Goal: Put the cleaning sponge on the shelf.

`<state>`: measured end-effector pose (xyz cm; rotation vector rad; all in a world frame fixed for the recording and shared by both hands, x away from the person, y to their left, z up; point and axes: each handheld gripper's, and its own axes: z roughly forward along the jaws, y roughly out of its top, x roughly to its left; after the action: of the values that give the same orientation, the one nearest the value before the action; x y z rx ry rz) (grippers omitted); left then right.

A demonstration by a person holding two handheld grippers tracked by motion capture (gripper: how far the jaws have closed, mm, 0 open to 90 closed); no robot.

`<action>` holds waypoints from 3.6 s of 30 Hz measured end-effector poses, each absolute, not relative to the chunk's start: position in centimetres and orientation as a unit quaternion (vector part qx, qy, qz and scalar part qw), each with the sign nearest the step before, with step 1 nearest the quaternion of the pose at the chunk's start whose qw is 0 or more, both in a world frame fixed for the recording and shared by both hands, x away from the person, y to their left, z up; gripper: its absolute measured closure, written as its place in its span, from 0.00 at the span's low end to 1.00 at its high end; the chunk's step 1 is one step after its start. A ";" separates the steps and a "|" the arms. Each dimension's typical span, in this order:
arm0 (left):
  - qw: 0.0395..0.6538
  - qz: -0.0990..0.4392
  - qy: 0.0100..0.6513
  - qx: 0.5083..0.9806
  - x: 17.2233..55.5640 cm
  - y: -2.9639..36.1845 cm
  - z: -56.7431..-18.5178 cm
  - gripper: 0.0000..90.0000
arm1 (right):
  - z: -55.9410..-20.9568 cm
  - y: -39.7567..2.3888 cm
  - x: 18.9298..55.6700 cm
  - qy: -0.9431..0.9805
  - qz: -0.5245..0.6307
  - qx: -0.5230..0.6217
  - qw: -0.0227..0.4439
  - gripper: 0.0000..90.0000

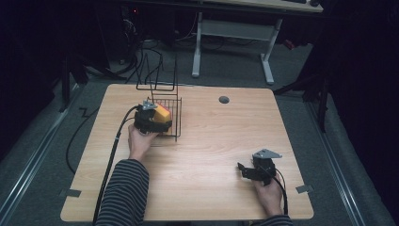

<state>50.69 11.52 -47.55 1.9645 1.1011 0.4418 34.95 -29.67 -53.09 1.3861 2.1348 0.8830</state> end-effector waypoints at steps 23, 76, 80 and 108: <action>0.407 0.174 0.421 0.792 49.7 11.0 -47.1 0.01 | -53.1 -29.7 34.9 0.773 0.319 0.502 0.222 0.29; 0.457 0.172 0.390 0.780 43.1 13.9 -43.4 0.04 | -53.1 -29.7 34.9 0.773 0.320 0.502 0.222 0.29; 0.459 0.171 0.392 0.778 42.7 14.4 -43.2 0.05 | -53.1 -29.7 34.9 0.773 0.320 0.502 0.222 0.29; 0.478 0.186 0.412 0.753 39.7 18.2 -42.5 0.07 | -53.1 -29.7 34.9 0.773 0.320 0.502 0.222 0.29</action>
<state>39.73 18.23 -42.53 1.8401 1.0058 0.4538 34.94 -29.66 -53.08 1.3863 2.1347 0.8831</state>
